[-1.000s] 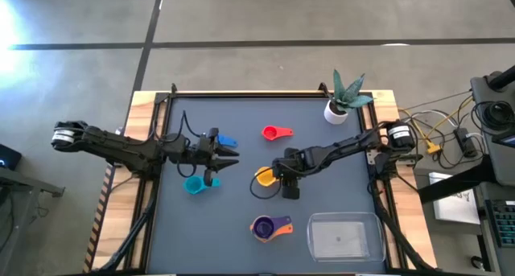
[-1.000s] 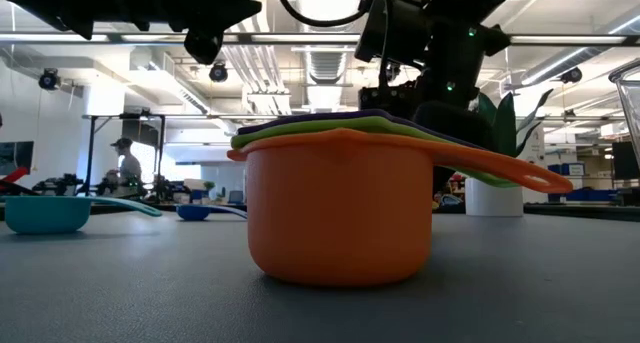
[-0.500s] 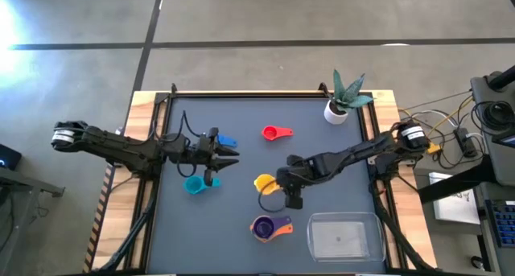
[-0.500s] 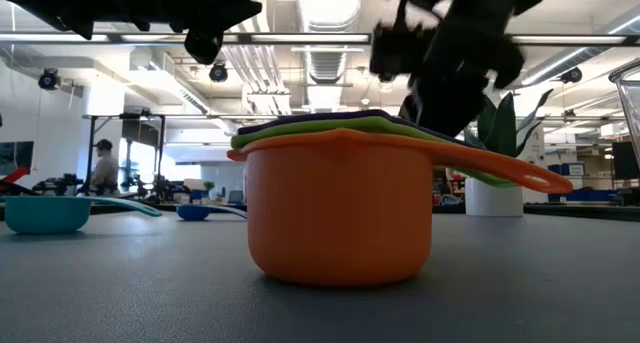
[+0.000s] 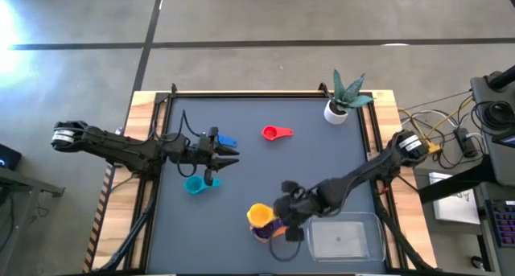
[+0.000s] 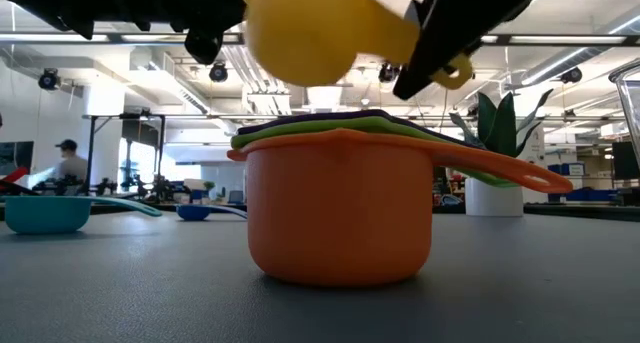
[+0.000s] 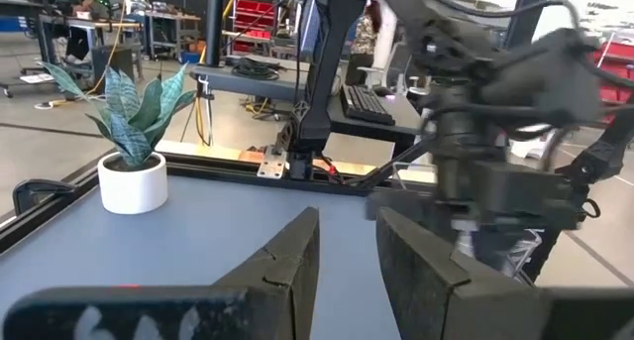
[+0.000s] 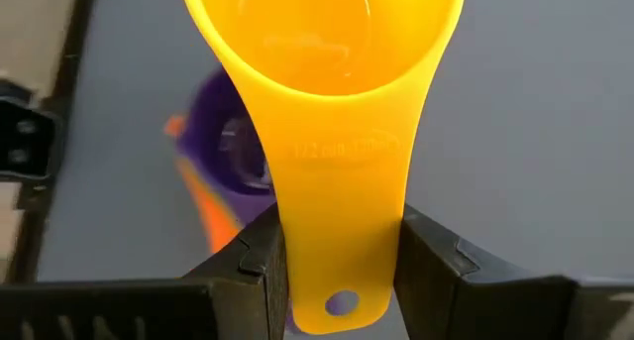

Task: Nest measuring cups in basket
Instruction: Stack the yellow measuring cup on top of the violet measuring cup, then stack the light blue measuring cup on top of the yellow measuring cup

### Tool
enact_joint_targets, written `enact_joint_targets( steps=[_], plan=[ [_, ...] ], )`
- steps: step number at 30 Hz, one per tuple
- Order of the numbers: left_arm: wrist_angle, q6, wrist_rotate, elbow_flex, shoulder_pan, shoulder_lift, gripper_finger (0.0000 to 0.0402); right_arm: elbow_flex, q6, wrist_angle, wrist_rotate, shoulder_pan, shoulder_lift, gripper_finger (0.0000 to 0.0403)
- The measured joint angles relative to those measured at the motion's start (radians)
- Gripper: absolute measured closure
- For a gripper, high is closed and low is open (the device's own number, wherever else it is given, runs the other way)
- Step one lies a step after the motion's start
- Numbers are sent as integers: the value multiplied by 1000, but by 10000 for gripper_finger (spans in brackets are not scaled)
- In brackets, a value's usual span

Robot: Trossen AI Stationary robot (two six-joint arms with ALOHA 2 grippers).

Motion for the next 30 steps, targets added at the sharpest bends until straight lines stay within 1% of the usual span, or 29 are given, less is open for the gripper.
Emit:
enact_joint_targets(
  steps=[4,8,12,17,23,25,27,28,30],
  plan=[
    [0,-2,0,0,0,2,316,68,13,-88,0,43,65,281],
    [0,-2,0,0,0,2,316,107,21,-151,-1,64,110,280],
    [0,-2,0,0,0,2,316,124,21,-188,0,63,133,252],
    [-1,-3,0,0,0,2,316,127,17,-192,0,61,134,221],
    [-23,-27,0,1,0,1,316,127,32,-208,-3,61,101,209],
    [-142,-43,0,13,3,-19,316,127,83,-240,-4,66,71,211],
    [-334,-53,0,72,11,-41,316,127,123,-265,9,80,39,213],
    [-455,-61,0,119,16,-49,316,124,124,-265,38,96,21,214],
    [-721,-76,-1,229,22,-51,316,111,123,-256,127,133,-11,217]
  ],
)
